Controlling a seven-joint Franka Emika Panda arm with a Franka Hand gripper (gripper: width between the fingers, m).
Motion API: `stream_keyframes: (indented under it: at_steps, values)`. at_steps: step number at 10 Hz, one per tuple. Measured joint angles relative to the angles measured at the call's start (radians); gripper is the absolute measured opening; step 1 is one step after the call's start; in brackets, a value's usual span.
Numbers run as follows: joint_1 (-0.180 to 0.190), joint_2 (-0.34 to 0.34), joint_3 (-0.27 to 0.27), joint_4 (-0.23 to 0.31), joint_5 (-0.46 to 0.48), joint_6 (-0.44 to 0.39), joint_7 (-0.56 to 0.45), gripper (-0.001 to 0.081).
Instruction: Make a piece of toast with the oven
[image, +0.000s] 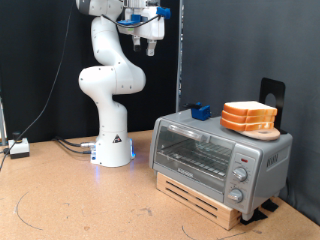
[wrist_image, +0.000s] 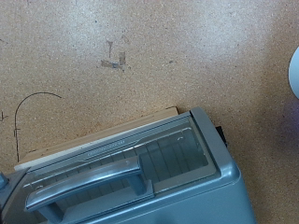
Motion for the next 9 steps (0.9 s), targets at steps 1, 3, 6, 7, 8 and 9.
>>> stream_keyframes:
  at_steps: [1, 3, 6, 7, 8, 9]
  values:
    - [0.000, -0.001, 0.005, 0.000, 0.010, 0.023, -0.003, 0.0809]
    - [0.038, -0.006, 0.027, 0.000, 0.017, 0.071, -0.122, 0.0809]
    - [0.109, 0.005, 0.025, -0.017, -0.022, 0.090, -0.408, 0.0809]
    - [0.107, 0.004, 0.026, -0.017, -0.016, 0.090, -0.381, 0.0809]
    - [0.120, -0.001, 0.021, -0.019, 0.001, 0.104, -0.450, 0.0809]
    - [0.149, -0.008, 0.006, -0.020, 0.015, 0.113, -0.557, 0.0809]
